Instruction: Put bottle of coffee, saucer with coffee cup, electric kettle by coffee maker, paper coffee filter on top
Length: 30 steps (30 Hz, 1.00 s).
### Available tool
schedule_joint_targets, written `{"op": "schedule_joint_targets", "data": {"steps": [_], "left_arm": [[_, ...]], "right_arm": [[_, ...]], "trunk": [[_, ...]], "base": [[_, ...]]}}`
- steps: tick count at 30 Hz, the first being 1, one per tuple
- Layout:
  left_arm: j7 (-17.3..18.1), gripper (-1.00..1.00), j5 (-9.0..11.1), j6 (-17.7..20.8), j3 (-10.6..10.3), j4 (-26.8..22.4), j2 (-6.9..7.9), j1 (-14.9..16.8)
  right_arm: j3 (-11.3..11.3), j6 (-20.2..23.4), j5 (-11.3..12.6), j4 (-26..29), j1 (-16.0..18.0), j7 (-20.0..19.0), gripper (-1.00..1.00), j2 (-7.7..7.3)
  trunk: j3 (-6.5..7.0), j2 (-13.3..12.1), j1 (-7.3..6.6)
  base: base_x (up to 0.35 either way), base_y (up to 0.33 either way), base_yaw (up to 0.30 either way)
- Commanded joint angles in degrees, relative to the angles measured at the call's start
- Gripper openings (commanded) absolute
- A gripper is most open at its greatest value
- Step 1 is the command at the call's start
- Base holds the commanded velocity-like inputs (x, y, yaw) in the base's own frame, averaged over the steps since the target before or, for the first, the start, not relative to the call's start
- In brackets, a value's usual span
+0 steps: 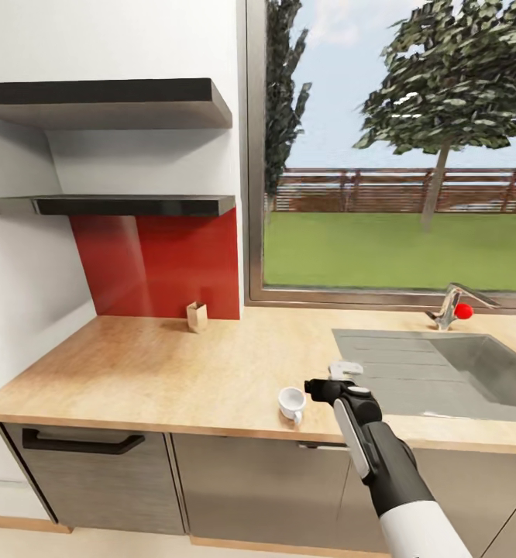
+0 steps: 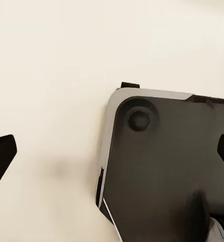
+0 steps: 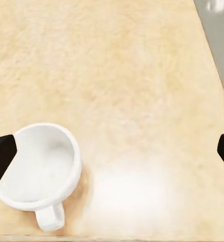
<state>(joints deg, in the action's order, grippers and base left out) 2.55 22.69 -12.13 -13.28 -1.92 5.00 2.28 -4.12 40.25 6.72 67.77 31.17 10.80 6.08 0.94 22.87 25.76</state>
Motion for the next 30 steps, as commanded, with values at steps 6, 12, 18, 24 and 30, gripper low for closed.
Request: {"op": "schedule_joint_targets", "data": {"steps": [6,12,18,24,30], "left_arm": [[0.1,1.0,0.6,-0.2,-0.4,0.1,0.01,0.0],[-0.3,1.0,0.6,-0.2,-0.4,0.1,0.07,-0.1],[-0.4,1.0,0.6,-0.2,-0.4,0.1,0.1,-0.1],[-0.4,1.0,0.6,-0.2,-0.4,0.1,0.06,-0.1],[-0.4,1.0,0.6,-0.2,-0.4,0.1,0.06,-0.1]], "right_arm": [[-0.2,1.2,0.7,-2.9,0.0,0.5,1.0,0.02],[-0.3,1.4,0.7,-3.3,0.0,0.5,1.0,0.07],[-0.4,1.4,0.8,-4.3,0.0,0.5,1.0,0.15],[-0.4,1.3,0.8,-6.0,-0.1,0.5,1.0,0.16],[-0.4,1.2,0.9,-8.4,-0.1,0.4,1.0,0.16]], "trunk": [[-0.02,0.0,0.02],[-0.02,0.0,0.02],[-0.02,0.0,0.02],[-0.02,0.0,0.02],[-0.02,0.0,0.02]], "base": [[0.003,0.0,0.0],[0.025,0.001,0.0],[0.203,0.083,0.0],[0.066,0.035,0.0],[0.007,0.004,0.0]]}}
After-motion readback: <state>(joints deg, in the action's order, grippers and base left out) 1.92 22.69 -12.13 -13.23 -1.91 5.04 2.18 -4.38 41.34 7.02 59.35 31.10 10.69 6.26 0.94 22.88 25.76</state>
